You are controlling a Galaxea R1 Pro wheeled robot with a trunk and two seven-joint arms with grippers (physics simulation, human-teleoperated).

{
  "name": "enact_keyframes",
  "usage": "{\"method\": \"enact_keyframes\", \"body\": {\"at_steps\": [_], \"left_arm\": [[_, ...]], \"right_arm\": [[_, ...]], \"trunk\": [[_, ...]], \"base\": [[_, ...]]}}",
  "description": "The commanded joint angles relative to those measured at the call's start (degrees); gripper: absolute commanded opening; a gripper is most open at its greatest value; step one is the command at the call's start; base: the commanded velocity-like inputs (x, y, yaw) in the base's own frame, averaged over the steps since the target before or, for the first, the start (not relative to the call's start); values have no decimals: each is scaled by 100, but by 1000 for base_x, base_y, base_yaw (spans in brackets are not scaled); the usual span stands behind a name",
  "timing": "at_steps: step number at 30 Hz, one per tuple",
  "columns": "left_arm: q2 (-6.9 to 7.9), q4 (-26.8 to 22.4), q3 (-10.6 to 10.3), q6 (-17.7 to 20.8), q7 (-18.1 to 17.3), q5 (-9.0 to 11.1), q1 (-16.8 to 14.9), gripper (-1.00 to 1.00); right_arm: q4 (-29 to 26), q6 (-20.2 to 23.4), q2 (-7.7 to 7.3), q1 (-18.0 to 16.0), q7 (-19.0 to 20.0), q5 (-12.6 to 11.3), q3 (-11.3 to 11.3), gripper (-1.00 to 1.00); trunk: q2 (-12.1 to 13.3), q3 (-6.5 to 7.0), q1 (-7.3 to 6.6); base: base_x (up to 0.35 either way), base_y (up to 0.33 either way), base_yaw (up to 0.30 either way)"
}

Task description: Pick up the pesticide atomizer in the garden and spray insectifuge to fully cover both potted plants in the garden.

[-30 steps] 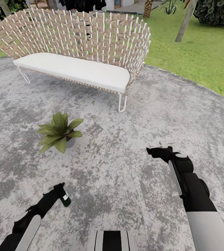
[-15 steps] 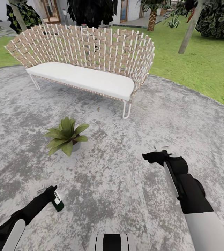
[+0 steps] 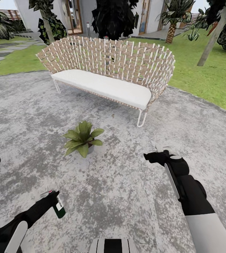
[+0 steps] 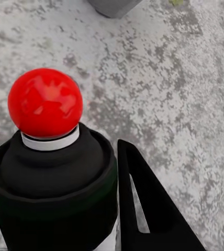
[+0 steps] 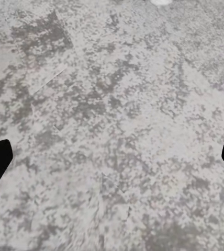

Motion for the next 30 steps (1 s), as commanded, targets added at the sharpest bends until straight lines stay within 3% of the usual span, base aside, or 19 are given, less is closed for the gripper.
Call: {"method": "enact_keyframes", "body": {"at_steps": [1, 2, 5, 8, 9, 12, 19, 20, 23, 30], "left_arm": [[-9, -10, -45, -12, 63, -2, -2, -100], [-29, -21, -294, -44, 291, 0, -4, -100], [-14, -9, -450, -516, 489, -19, -4, -100], [-1, -9, -457, -546, 513, -39, -4, -100], [-14, -9, -450, -549, 519, -252, -4, -100], [-26, -8, -427, -521, 520, -477, -4, -100], [-12, -8, -431, -510, 512, -479, -4, -100], [-12, -8, -429, -510, 512, -493, -4, -100], [-12, -8, -430, -510, 512, -492, -4, -100], [-12, -8, -424, -510, 512, -487, -4, -100]], "right_arm": [[6, 5, 0, 1, 0, -1, -2, 100], [17, -7, -3, 2, 0, 0, -19, 100], [49, 29, -4, 2, -3, 8, -42, 100], [50, 33, -8, 2, -11, 9, -60, 100], [50, 31, -8, 0, -71, 5, -60, 100], [56, 30, -9, 2, -161, 1, -60, 100], [74, 30, -9, 2, -296, 7, -62, 100], [276, 12, -9, -2, -627, -18, -49, 100], [610, -15, -9, -12, -903, -16, -41, 100], [385, -31, -3, -15, -917, -67, -51, 100]], "trunk": [[0, 0, 0], [0, 0, 0], [0, 0, 0], [0, 0, 0], [1, 22, -3], [5, 89, -10], [15, 244, -28], [16, 266, -31], [20, 332, -39], [29, 487, -57]], "base": [[0, 0, 270], [0, 0, 270], [176, -173, 270], [239, -232, 270], [275, -217, 270], [286, -203, 270], [292, -195, 270], [294, -195, 270], [294, -196, 270], [294, -196, 110]]}}
